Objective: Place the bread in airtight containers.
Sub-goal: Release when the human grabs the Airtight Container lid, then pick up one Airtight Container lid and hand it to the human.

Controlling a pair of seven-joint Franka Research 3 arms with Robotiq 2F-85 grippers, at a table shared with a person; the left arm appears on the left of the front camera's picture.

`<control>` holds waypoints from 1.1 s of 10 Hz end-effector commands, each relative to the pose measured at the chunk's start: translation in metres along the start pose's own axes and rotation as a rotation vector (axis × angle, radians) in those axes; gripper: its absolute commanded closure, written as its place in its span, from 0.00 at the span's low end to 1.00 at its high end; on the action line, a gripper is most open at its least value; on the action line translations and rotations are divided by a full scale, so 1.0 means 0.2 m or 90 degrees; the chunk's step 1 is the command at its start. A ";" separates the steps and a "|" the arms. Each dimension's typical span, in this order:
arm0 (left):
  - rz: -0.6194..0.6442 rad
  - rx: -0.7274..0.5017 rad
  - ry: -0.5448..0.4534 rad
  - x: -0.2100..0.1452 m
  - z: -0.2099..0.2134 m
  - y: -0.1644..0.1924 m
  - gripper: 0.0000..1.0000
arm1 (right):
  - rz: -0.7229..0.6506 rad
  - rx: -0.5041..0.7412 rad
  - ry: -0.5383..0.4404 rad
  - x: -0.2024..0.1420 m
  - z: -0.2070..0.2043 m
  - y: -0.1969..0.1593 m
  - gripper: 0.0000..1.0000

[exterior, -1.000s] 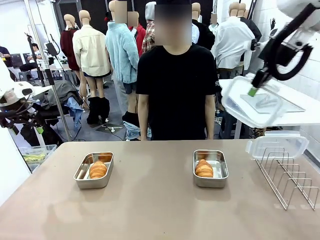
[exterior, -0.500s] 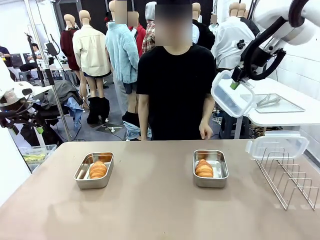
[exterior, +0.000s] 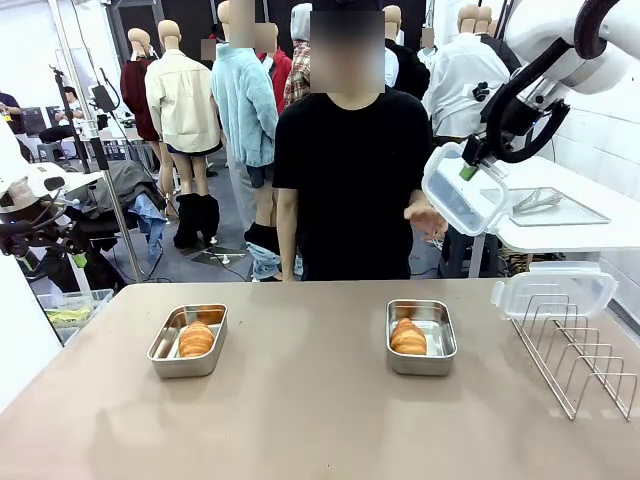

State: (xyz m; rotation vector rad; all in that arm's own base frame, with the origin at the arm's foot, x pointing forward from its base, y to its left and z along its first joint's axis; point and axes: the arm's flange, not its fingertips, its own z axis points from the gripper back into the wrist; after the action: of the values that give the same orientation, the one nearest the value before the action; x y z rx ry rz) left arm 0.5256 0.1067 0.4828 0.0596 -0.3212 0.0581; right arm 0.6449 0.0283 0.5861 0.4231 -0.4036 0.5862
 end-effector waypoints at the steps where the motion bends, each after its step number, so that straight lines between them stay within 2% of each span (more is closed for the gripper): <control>1: 0.004 0.012 -0.001 0.00 0.01 0.00 0.00 | 0.000 -0.003 0.000 0.00 0.01 0.01 1.00; 11: 0.004 0.012 -0.001 0.00 0.01 0.00 0.00 | 0.000 -0.003 0.000 0.00 0.01 0.01 1.00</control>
State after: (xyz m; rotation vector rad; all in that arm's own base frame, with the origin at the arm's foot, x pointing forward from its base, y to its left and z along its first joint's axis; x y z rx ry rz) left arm 0.5256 0.1067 0.4828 0.0596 -0.3212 0.0581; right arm 0.6442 0.0292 0.5871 0.4266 -0.4043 0.5890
